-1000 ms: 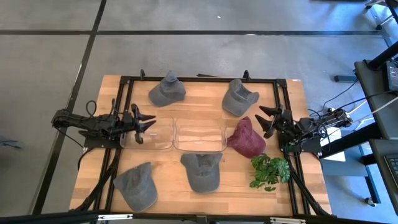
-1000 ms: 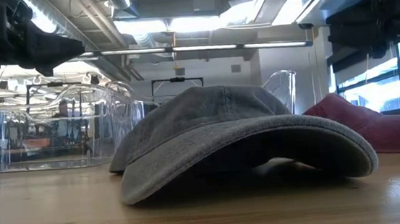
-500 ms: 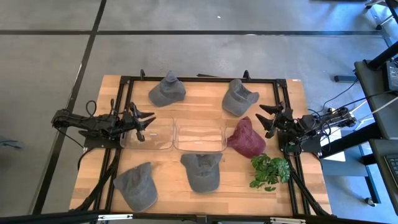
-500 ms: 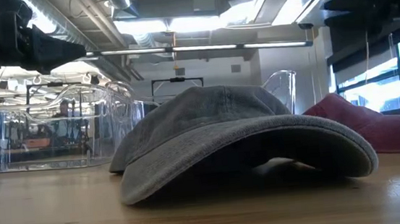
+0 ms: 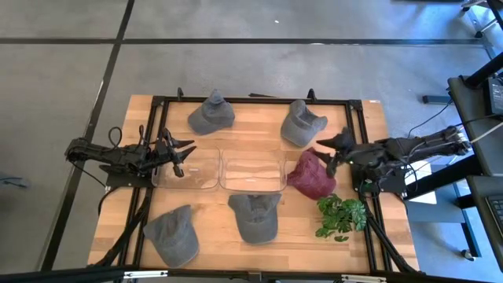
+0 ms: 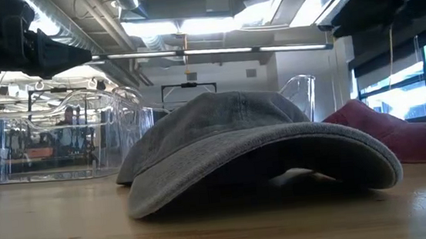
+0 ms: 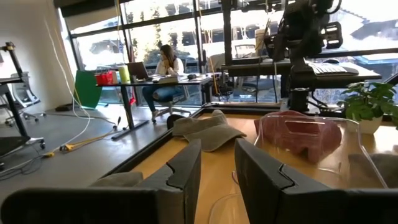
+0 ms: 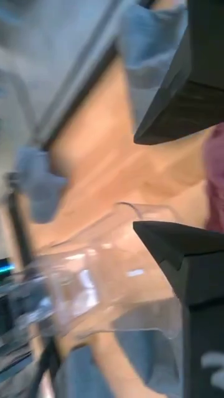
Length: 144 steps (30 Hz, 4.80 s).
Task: Pick & Place hat
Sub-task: Put the red cap into the right transparent bin
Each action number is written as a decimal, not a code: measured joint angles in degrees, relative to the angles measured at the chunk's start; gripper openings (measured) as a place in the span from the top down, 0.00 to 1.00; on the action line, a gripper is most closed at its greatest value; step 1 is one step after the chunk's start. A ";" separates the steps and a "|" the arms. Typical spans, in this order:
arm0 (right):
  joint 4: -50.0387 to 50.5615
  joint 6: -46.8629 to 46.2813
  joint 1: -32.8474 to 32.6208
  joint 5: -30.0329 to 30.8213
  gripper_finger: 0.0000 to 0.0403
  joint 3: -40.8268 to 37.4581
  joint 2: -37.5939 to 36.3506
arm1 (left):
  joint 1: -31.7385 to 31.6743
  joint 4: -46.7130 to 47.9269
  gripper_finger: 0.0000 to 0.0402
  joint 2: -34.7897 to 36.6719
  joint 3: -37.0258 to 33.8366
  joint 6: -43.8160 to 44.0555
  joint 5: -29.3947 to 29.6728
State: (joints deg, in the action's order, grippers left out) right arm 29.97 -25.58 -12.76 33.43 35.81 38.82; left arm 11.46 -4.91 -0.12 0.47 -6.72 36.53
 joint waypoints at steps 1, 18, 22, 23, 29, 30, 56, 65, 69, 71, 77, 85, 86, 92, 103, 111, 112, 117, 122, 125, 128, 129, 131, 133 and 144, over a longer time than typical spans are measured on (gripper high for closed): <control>2.16 -1.99 0.78 -1.23 0.48 1.82 2.41 | 0.00 0.00 0.76 -0.01 0.01 0.00 0.00; 16.43 -20.82 12.40 -27.35 0.49 13.84 29.87 | 0.00 0.51 0.76 -0.02 0.00 0.06 -0.04; 16.56 -20.68 12.40 -27.52 0.49 13.84 32.92 | 0.00 0.52 0.76 -0.02 0.00 0.03 -0.04; 16.76 -20.68 12.40 -27.52 0.49 13.84 33.46 | 0.00 0.52 0.76 -0.02 0.01 0.00 -0.05; 19.77 -21.71 12.42 -27.49 0.49 13.84 34.84 | 0.00 0.52 0.76 -0.02 0.00 0.00 -0.06; 20.28 -21.92 12.40 -27.34 0.49 13.84 34.94 | 0.00 0.52 0.76 -0.02 0.00 0.02 -0.06; 19.59 -20.65 12.44 -25.55 0.67 13.62 42.30 | 0.00 0.61 0.76 -0.02 0.00 -0.05 -0.04; 21.01 -16.20 12.44 -25.50 0.96 14.29 39.49 | 0.00 0.61 0.76 -0.02 0.00 -0.07 0.00; 26.54 -16.03 12.06 -21.50 0.97 17.90 38.02 | 0.00 0.62 0.76 -0.02 0.02 -0.07 0.00; 30.86 -15.96 11.71 -18.00 0.98 20.60 37.42 | 0.00 0.63 0.76 -0.01 0.02 -0.07 0.02; 40.11 -15.82 9.97 -7.69 0.97 30.36 35.52 | 0.00 0.63 0.76 -0.02 0.02 -0.07 0.02; 32.53 -6.19 6.52 3.38 0.97 37.56 35.11 | 0.00 0.63 0.76 -0.02 0.02 -0.08 0.07; 30.00 -4.00 6.38 3.57 0.97 37.58 35.11 | -0.02 0.63 0.76 -0.02 0.02 -0.07 0.06; 13.40 8.23 5.53 0.51 0.97 37.58 36.01 | -0.01 0.63 0.76 -0.02 0.02 -0.07 0.07; -9.83 22.40 5.36 -11.17 0.97 37.62 45.68 | -0.02 0.63 0.76 -0.02 0.02 -0.13 0.09; -14.97 20.87 5.38 -11.14 0.97 37.60 53.91 | -0.02 0.59 0.76 -0.02 0.02 -0.13 0.11; -15.79 20.88 5.38 -11.12 0.97 37.60 54.90 | -0.02 0.60 0.76 -0.02 0.02 -0.12 0.09; -20.57 20.09 5.38 -11.06 0.97 37.58 59.15 | -0.02 0.59 0.76 -0.01 0.02 -0.11 0.09; -21.62 18.28 5.38 -11.06 0.97 37.58 62.14 | -0.02 0.57 0.76 -0.02 0.02 -0.11 0.09; -22.13 16.64 5.38 -10.45 0.97 37.58 63.15 | -0.02 0.57 0.76 -0.02 0.02 -0.11 0.09; -23.92 15.31 5.40 -10.44 0.97 37.58 63.84 | -0.01 0.55 0.76 -0.02 0.02 -0.11 0.09; -24.47 15.28 5.40 -10.46 0.97 37.56 63.88 | -0.01 0.55 0.76 -0.02 0.02 -0.11 0.09; -25.71 14.70 5.40 -10.64 0.97 37.56 63.88 | -0.01 0.55 0.76 -0.02 0.02 -0.11 0.09; -26.16 13.91 5.40 -10.62 0.97 37.56 63.88 | 0.00 0.55 0.76 0.00 0.02 -0.11 0.07; -25.09 3.36 5.08 -10.57 0.97 37.56 63.88 | -0.02 0.52 0.76 -0.02 0.02 -0.07 0.07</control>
State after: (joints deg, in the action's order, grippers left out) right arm 4.88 -22.22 -7.68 22.86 73.36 102.69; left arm 11.44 -4.38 -0.14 0.49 -6.79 36.60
